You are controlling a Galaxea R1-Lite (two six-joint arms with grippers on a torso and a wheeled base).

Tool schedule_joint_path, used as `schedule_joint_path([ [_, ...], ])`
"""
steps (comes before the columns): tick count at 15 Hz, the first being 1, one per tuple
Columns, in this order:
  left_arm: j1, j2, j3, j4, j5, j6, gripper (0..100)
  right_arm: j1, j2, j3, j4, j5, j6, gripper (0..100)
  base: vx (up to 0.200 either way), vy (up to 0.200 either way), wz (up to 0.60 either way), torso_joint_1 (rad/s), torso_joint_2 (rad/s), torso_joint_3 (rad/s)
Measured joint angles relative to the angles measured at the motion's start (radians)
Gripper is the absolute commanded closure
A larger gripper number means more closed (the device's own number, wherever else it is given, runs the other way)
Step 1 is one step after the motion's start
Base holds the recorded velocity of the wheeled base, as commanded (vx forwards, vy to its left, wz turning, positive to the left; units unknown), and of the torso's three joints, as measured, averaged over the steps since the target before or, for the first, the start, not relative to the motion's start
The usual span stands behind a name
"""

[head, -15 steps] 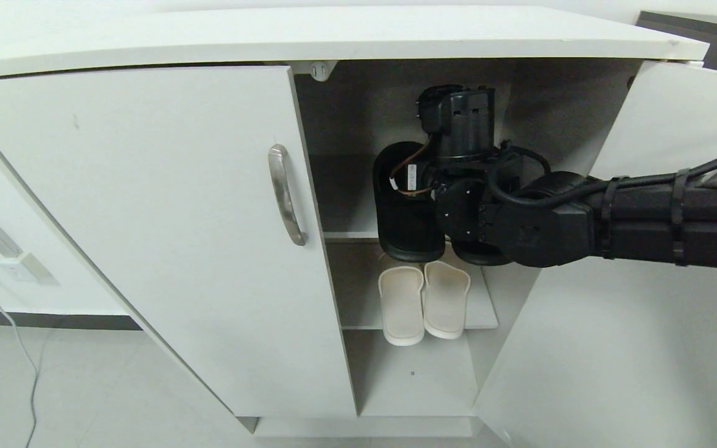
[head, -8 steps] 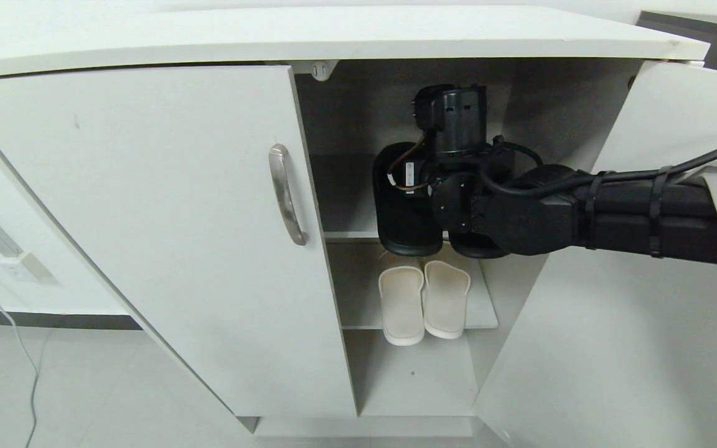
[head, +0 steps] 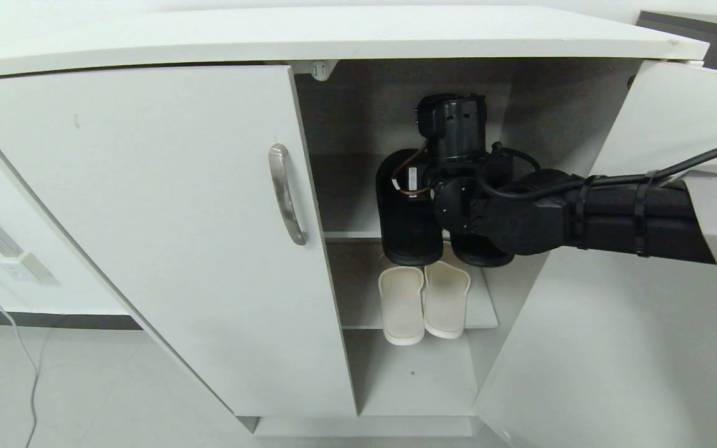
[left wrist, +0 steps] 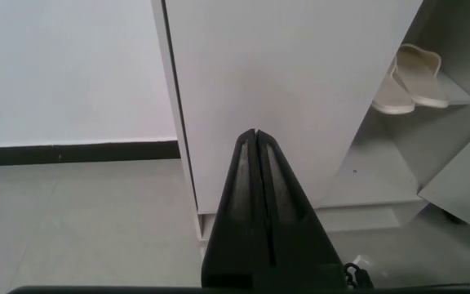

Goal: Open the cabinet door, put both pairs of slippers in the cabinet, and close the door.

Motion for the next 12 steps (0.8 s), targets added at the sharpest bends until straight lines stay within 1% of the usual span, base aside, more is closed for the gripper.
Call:
schedule_joint_path([
  [5,0.000,0.000,0.000,0.000,0.000,0.000,100,0.009,-0.008,0.033,-0.001,0.000,0.003,0,0.000,0.000,0.00,0.000,0.00,0.000],
  [12,0.000,0.000,0.000,0.000,0.000,0.000,100,0.062,-0.123,0.193,-0.011,-0.008,0.009,0,0.000,0.000,0.00,0.000,0.00,0.000],
])
